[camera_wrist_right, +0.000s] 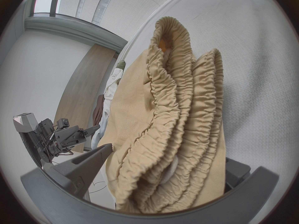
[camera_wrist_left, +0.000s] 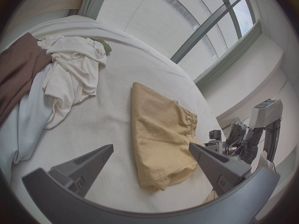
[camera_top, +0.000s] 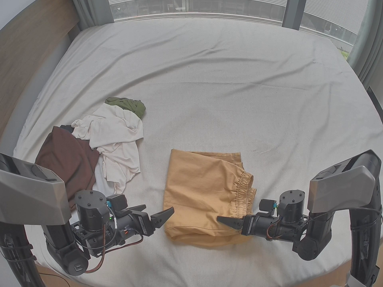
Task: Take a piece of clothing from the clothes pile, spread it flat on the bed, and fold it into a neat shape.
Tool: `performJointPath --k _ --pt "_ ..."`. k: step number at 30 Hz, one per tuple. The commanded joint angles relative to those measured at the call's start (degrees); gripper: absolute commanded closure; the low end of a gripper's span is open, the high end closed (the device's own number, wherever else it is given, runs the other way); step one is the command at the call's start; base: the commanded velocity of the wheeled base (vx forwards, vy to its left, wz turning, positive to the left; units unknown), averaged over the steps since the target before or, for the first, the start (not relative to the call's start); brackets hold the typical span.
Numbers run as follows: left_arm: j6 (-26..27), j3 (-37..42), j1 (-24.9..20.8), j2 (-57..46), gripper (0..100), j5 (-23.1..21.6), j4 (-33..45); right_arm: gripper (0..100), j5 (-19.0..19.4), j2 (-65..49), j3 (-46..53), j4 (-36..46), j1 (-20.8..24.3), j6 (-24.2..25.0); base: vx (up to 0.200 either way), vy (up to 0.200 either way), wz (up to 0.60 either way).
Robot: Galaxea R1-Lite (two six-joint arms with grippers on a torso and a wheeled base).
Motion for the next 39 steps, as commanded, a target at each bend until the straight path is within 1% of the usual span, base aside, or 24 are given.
performJointPath --k 1,2,8,12,16,18,23,30,34,39 --pt "0.0 0.1 -0.2 0.2 0 0.1 0.0 0 -0.2 0.7 0.0 0.3 -0.1 0.0 0.000 0.000 0.00" --pt "0.0 0.1 -0.2 0.2 0 0.1 0.0 100 -0.2 0.6 0.1 0.3 -0.1 0.1 0.000 0.000 0.00" --pt "-0.1 0.0 -0.2 0.4 0 0.1 0.0 100 0.1 -1.0 1.0 0.2 0.4 0.3 0.000 0.000 0.00" --pt "-0.2 -0.2 -0.2 0.0 0 0.1 0.0 100 0.2 -4.0 1.0 0.1 0.9 0.3 0.000 0.000 0.00" --pt "-0.2 -0.4 0.0 0.0 0 0.1 0.0 100 0.5 -8.0 0.8 0.2 1.7 0.4 0.000 0.000 0.00" --pt "-0.2 -0.4 0.2 0.0 0 -0.1 0.0 100 1.3 -11.7 0.4 0.3 2.6 0.7 0.000 0.000 0.00" --pt "-0.2 0.1 0.4 -0.3 0 -0.4 -0.1 100 1.6 -15.3 0.0 0.4 3.9 1.5 0.000 0.000 0.00" --pt "-0.7 0.8 0.9 -6.1 0 -1.8 0.0 100 2.3 -18.2 -5.1 0.5 4.5 1.3 0.000 0.000 0.00" --pt "-1.1 0.9 1.5 -6.8 0 -1.9 0.0 100 2.6 -19.6 -7.7 2.9 5.2 1.3 0.000 0.000 0.00" --pt "-1.1 0.6 1.6 -6.8 0 -1.9 0.0 100 2.7 -23.3 -12.1 8.4 5.6 1.3 0.000 0.000 0.00"
